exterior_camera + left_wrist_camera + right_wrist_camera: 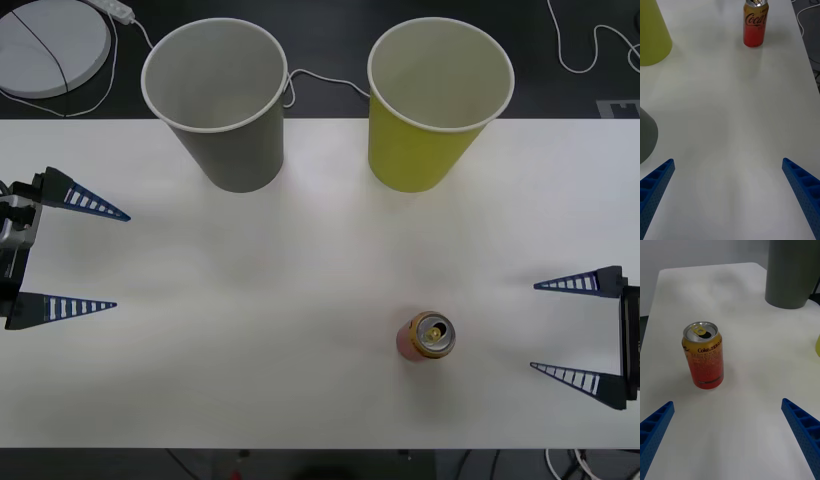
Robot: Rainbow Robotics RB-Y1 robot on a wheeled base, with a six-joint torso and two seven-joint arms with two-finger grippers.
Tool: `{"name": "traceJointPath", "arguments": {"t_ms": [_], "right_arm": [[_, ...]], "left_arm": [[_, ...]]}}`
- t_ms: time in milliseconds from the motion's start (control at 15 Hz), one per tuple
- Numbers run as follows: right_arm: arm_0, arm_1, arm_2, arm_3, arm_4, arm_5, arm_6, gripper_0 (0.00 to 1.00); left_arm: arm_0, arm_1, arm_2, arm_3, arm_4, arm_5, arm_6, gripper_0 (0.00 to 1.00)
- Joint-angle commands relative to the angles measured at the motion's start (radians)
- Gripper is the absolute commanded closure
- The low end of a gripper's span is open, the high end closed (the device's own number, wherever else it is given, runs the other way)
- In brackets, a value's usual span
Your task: Put the can into the green bin and the plastic bottle into the gray bin
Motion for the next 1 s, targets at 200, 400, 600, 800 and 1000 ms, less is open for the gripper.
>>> {"name": "traceJointPath", "arguments": {"t_ms": [200,400,600,800,1000], "right_arm": [[-0.02,0.062,0.014,0.08,0.0,-0.018,0.112,0.0],[-0.052,0.099,0.031,0.176,0.0,-0.041,0.2,0.0],[-0.078,0.139,0.046,0.238,0.0,-0.041,0.249,0.0],[-0.083,0.18,0.062,0.246,0.002,-0.024,0.253,0.0],[-0.086,0.225,0.08,0.246,0.0,-0.001,0.253,0.0]], "left_arm": [[0.0,0.0,0.0,0.0,0.0,0.0,0.0,0.0],[0.0,0.0,0.0,0.0,0.0,0.0,0.0,0.0],[0.0,0.0,0.0,0.0,0.0,0.0,0.0,0.0],[0.0,0.0,0.0,0.0,0.0,0.0,0.0,0.0],[0.0,0.0,0.0,0.0,0.0,0.0,0.0,0.0]]}}
